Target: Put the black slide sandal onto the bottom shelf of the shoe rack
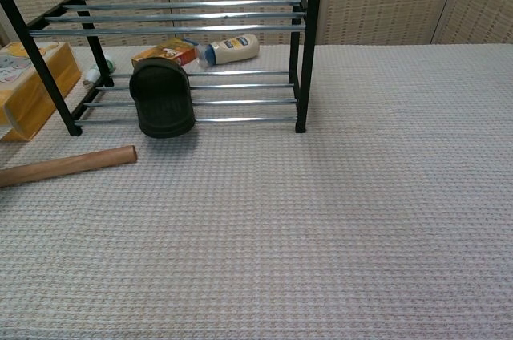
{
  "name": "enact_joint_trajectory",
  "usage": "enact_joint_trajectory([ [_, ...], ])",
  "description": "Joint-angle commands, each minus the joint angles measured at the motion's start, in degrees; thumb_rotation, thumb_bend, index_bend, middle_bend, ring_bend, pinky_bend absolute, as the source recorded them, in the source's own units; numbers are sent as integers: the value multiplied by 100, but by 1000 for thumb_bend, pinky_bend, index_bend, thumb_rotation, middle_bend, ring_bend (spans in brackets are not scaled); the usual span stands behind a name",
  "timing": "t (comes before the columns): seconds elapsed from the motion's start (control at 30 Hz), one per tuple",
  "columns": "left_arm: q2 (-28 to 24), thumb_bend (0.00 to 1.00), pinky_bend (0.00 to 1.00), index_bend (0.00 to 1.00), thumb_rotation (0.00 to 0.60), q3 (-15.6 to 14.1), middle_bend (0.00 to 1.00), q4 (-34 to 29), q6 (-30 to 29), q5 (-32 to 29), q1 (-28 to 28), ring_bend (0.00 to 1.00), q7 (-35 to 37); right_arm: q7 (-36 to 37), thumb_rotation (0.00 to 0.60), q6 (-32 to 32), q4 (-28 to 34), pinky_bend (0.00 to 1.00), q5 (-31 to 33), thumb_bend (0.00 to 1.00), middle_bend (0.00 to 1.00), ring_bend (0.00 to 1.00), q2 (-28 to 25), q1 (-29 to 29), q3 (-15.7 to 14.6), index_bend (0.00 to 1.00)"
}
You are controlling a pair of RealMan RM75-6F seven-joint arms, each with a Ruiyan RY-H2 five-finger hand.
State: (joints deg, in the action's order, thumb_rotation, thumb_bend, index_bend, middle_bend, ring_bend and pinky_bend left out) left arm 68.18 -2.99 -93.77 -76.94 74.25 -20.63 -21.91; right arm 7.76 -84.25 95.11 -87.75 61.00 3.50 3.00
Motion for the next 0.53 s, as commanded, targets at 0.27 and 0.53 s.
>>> enact_joint_trajectory([
  [0.27,92,133,271,156,600,545,102,456,-264,-671,754,31,2124,-396,600,212,66,44,-234,143,71,23,33,224,-59,0],
  [0.53,233,133,272,185,600,599,120,324,-850,-288,1155,53,2496,-543,600,13,-42,44,-122,143,71,23,218,86,-74,0],
])
